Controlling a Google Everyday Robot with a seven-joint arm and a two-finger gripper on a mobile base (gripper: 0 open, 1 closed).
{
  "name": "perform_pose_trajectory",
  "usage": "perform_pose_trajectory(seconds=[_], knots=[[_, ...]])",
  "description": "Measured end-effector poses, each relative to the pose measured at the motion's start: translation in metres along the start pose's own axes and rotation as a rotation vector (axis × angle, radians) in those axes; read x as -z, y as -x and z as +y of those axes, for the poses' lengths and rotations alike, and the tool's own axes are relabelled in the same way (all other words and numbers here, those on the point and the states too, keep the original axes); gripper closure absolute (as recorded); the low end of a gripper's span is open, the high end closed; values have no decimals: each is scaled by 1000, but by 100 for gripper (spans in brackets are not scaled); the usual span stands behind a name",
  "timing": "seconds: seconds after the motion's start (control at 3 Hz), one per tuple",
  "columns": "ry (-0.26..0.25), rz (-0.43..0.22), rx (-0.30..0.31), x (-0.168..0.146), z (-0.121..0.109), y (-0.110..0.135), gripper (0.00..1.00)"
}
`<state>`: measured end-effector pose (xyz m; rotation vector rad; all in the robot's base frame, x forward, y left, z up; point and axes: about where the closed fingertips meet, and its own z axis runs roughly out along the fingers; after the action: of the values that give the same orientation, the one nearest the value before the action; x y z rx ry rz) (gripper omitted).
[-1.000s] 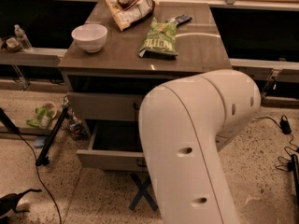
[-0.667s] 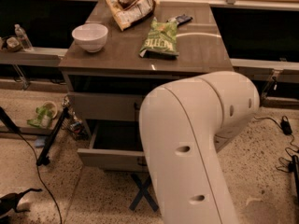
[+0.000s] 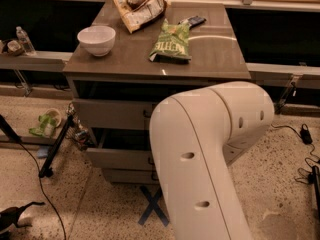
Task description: Close middle drawer
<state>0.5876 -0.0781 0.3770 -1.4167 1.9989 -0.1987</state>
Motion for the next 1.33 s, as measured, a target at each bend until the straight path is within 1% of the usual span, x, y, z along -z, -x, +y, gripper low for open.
perform_pose_trajectory(seconds=[0.33,1.0,1.33], knots=[[-90,15,62,-22,-38,-22,0],[-90,15,62,-21,-36,-23,0],[-90,16,62,-21,-36,-23,13]])
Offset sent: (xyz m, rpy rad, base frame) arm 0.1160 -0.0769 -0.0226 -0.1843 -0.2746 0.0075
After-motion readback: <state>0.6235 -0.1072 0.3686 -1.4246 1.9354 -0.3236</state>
